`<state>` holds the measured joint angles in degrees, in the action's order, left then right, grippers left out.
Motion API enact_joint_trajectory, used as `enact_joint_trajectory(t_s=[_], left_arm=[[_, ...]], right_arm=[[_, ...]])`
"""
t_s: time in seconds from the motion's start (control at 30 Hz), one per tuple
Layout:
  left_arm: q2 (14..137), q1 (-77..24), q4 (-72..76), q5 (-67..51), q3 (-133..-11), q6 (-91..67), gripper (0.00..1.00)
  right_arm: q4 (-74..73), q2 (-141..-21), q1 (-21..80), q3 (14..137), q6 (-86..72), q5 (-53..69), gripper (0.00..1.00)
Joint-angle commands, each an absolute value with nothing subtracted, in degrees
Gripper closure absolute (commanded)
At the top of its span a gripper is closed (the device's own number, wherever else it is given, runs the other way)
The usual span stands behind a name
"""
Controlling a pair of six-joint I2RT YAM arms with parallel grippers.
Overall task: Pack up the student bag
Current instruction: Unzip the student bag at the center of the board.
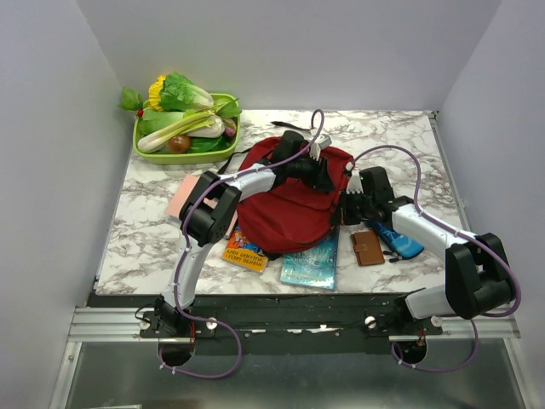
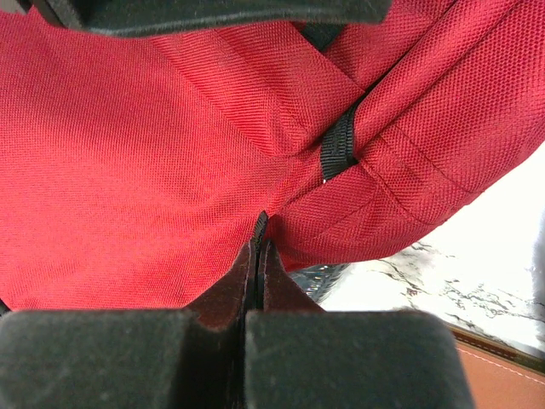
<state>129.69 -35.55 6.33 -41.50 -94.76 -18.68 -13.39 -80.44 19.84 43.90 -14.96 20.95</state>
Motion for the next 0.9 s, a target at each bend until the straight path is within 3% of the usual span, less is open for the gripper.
enact_joint_trajectory(t_s=[0.0,0.37,0.4,0.47,0.87], left_arm=[[129.81,-36.30,8.53,-46.14,-94.92,-21.19,0.53],[129.73,-36.21,5.98,-39.39,-94.04,-15.56,0.55],[129.73,-36.21,5.98,-38.68,-94.04,-15.21,0.46],[129.81,-36.47,5.63,-37.97,-94.31,-13.72,0.43],[129.82,-37.26,2.29,-40.87,-93.52,-9.23,0.45]], right_arm=[[-11.34,-79.63,20.65,43.51,-15.03,24.17,0.99],[-11.60,-78.05,20.57,42.36,-14.94,23.47,0.99],[-11.60,-78.05,20.57,42.36,-14.94,23.55,0.99],[-11.69,-78.05,20.65,42.45,-14.85,23.47,0.99],[-11.51,-77.87,20.65,41.92,-14.94,23.20,0.99]])
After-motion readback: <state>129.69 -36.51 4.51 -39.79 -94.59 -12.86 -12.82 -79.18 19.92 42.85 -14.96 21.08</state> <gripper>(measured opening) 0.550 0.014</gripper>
